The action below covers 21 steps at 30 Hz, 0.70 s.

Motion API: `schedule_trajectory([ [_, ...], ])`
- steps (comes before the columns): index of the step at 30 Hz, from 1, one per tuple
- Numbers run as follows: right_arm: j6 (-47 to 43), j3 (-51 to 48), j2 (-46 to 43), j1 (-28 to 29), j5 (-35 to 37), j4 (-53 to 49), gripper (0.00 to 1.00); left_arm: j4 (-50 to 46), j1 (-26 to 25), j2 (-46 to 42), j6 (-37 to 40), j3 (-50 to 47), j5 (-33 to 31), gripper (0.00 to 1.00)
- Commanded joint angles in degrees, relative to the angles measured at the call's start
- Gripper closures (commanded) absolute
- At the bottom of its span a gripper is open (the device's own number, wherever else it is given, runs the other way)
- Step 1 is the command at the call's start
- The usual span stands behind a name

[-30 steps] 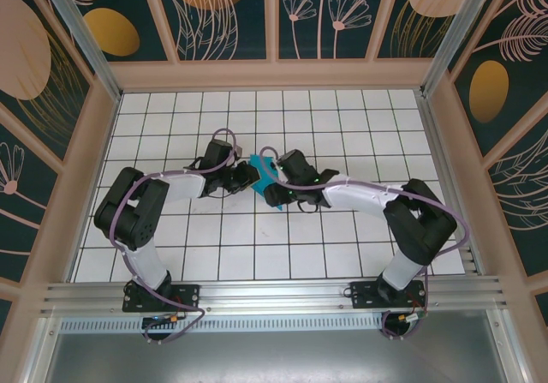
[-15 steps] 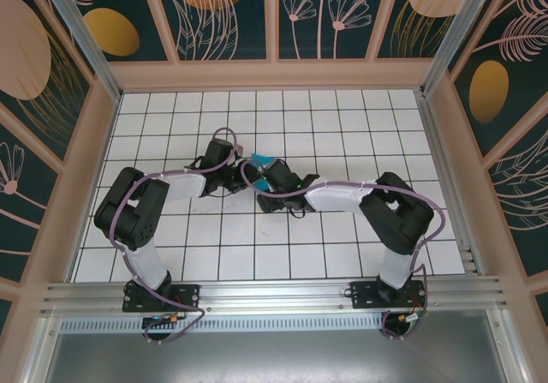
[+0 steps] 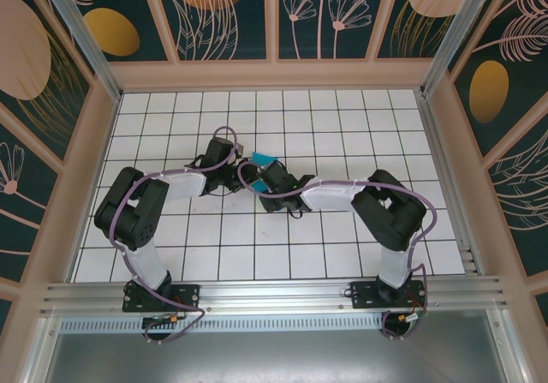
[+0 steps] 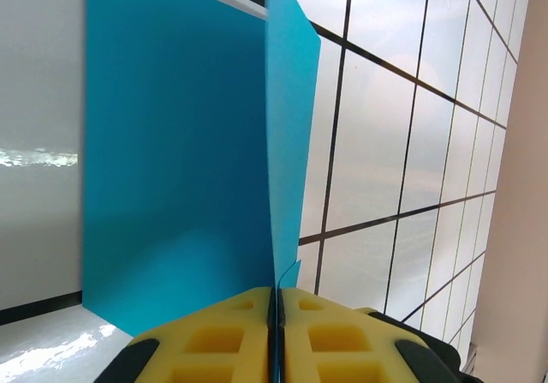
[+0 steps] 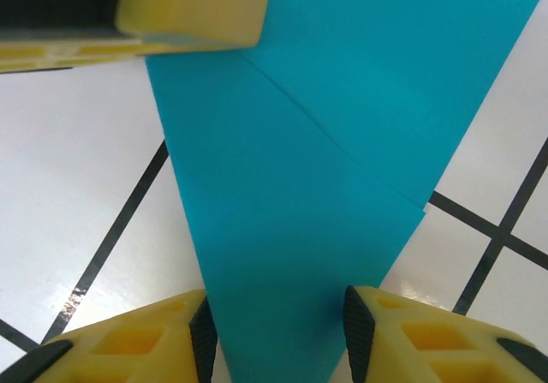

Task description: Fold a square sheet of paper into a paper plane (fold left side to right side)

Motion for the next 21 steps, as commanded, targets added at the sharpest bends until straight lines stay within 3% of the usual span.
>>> schedule_trajectory([
  [1, 0.1, 1.6, 1.1, 0.3, 0.9, 0.8, 0.59, -1.5, -0.3, -1.7, 0.3, 1.3, 0.3, 0.86],
  [8, 1.0, 0.6, 0.7, -0.8, -1.4, 1.7, 0.71, -4.3, -0.4, -2.8, 2.0, 2.4, -1.2, 0.74],
  [12, 1.1, -0.3, 0.0, -1.5, -2.8, 2.2, 0.76, -7.0, -0.1, -3.7, 3.7, 4.1, -2.8, 0.61],
  [21, 2.2, -3.4, -1.6, -3.6, -8.6, 5.6, 0.84, -9.8, 4.9, -10.9, 6.1, 4.9, -2.2, 0.42],
])
